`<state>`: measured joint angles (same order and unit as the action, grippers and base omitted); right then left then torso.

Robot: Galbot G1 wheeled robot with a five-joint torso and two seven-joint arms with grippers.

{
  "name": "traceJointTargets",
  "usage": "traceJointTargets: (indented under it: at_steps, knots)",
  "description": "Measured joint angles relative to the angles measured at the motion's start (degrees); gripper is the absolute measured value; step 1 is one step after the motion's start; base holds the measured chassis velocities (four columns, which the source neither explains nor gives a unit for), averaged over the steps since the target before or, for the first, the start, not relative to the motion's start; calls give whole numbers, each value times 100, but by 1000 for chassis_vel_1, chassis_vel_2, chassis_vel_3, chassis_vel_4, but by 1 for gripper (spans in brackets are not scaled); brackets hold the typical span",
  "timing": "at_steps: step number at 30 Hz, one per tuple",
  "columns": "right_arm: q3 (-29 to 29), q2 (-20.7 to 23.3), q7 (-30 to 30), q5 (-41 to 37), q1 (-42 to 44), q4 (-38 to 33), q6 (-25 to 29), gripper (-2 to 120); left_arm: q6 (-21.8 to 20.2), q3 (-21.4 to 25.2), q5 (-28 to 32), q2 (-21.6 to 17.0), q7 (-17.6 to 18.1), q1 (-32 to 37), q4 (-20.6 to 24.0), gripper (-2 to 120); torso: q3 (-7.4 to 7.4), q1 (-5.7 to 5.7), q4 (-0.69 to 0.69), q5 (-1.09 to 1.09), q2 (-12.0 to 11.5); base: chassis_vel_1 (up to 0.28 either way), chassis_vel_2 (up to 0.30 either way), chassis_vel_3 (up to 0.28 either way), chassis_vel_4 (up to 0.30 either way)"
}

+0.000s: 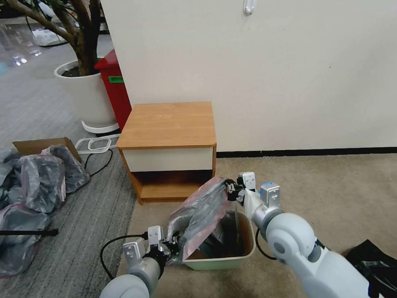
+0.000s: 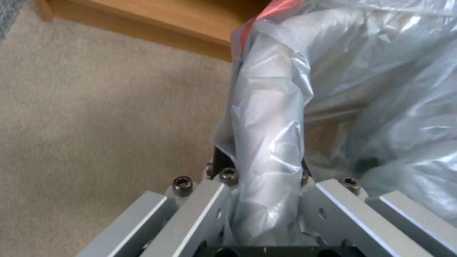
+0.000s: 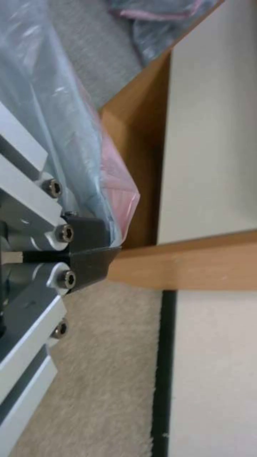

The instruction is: Pick up the garbage bag from the table and place it over the trash can.

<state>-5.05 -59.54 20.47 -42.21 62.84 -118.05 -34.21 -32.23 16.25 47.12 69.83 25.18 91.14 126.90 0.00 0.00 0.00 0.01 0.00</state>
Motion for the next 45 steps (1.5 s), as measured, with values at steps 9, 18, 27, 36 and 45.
traceJointTargets:
  at_steps: [9, 18, 27, 36, 45]
  knots:
    - [-489, 485, -573, -114, 203, -90, -457, 0, 34, 6, 2, 36, -132, 21, 0, 4, 0, 0, 0, 0, 0, 0, 0, 0, 0]
    - [-950, 638, -813, -404, 623, -391, -644, 0, 71, 23, 80, 70, -261, 6, -34, 4, 0, 0, -1, 0, 0, 0, 0, 0, 0]
    - [-1599, 616, -875, -797, 1192, -890, -639, 30, 71, 212, 318, 76, -260, -89, -244, 4, 0, 0, 0, 0, 0, 0, 0, 0, 0]
    - [-1957, 548, -671, -1521, 1786, -1614, -353, 65, 83, 314, 395, 90, -227, -188, -393, 4, -1, 0, 0, -1, 0, 0, 0, 0, 0]
    - [-1164, 138, 1406, -3700, 1915, -2175, -212, 97, 213, 417, 395, 97, -226, -208, -393, 4, 0, 0, 0, -2, 0, 0, 0, 0, 0]
